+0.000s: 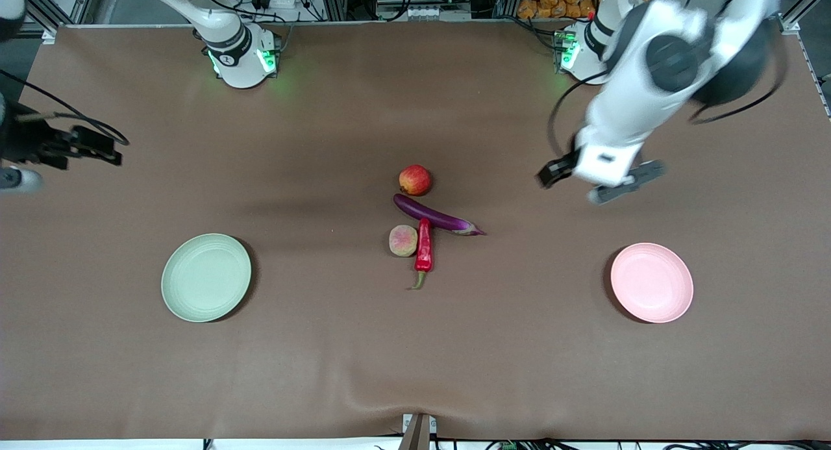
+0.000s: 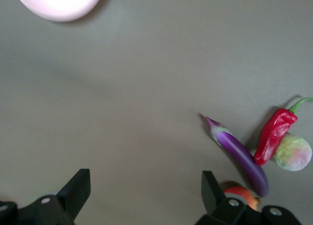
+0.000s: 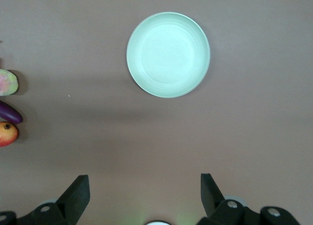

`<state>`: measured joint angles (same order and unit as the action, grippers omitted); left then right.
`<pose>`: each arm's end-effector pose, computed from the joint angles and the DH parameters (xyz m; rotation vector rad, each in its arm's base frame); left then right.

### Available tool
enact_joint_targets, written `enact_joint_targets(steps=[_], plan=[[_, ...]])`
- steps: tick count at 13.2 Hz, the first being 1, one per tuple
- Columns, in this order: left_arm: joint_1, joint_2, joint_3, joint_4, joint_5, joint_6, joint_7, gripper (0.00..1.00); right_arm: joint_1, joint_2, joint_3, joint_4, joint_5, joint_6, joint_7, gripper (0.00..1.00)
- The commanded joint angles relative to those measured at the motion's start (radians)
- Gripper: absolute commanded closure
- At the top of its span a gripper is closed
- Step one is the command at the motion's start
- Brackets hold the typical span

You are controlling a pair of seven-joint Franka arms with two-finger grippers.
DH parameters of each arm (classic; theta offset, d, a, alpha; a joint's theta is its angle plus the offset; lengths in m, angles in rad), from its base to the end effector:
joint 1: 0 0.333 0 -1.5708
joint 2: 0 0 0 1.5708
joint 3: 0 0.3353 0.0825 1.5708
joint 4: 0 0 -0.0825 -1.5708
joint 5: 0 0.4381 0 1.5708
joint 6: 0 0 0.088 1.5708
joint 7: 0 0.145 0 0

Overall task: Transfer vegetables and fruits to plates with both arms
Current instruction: 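Grasp the eggplant with the left gripper while the right gripper reaches the peach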

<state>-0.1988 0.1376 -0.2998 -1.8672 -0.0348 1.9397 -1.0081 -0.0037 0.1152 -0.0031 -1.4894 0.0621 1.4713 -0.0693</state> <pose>0.5606 -0.3044 0.3980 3.0189 0.8103 -0.1453 0.6291 0.0053 0.5691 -3.0667 -0.0990 0.2010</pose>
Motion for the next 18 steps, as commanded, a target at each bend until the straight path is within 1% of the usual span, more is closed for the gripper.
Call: enact_joint_targets(steps=[1, 3, 5, 7, 9, 10, 11, 13, 14, 15, 16, 18], plan=[[-0.081, 0.15, -0.021, 0.022, 0.068, 0.138, -0.278, 0.0, 0.04, 0.084, 0.0, 0.008, 0.01, 0.081, 0.006, 0.0], [-0.137, 0.262, -0.022, 0.054, 0.168, 0.223, -0.48, 0.0, 0.04, 0.135, 0.0, 0.008, 0.063, 0.115, 0.006, 0.0], [-0.171, 0.357, -0.024, 0.097, 0.213, 0.274, -0.61, 0.0, 0.056, 0.184, 0.0, 0.008, 0.108, 0.132, 0.009, 0.0], [-0.206, 0.434, -0.022, 0.141, 0.214, 0.306, -0.72, 0.0, 0.073, 0.234, 0.0, 0.008, 0.127, 0.196, 0.023, 0.0], [-0.228, 0.486, -0.019, 0.161, 0.214, 0.361, -0.8, 0.0, 0.093, 0.264, 0.0, 0.001, 0.136, 0.218, 0.029, 0.0], [-0.234, 0.502, -0.018, 0.161, 0.214, 0.386, -0.822, 0.06, 0.106, 0.264, 0.0, -0.002, 0.159, 0.216, 0.049, 0.0], [-0.234, 0.516, -0.016, 0.161, 0.214, 0.406, -0.826, 0.14, 0.132, 0.267, 0.0, -0.003, 0.163, 0.215, 0.101, 0.0], [-0.234, 0.545, -0.016, 0.161, 0.214, 0.445, -0.837, 0.17, 0.212, 0.29, 0.0, -0.002, 0.177, 0.234, 0.213, 0.0], [-0.235, 0.554, -0.016, 0.161, 0.214, 0.465, -0.848, 0.23, 0.25, 0.305, 0.0, -0.003, 0.189, 0.275, 0.253, 0.0], [-0.235, 0.563, -0.016, 0.161, 0.214, 0.473, -0.851, 0.31, 0.283, 0.328, 0.0, -0.003, 0.199, 0.321, 0.299, 0.0], [-0.238, 0.569, -0.016, 0.16, 0.214, 0.475, -0.851, 0.36, 0.3, 0.34, 0.0, -0.003, 0.199, 0.354, 0.33, 0.0], [-0.238, 0.577, -0.01, 0.161, 0.214, 0.478, -0.853, 0.44, 0.338, 0.353, 0.0, -0.003, 0.203, 0.371, 0.374, 0.0]])
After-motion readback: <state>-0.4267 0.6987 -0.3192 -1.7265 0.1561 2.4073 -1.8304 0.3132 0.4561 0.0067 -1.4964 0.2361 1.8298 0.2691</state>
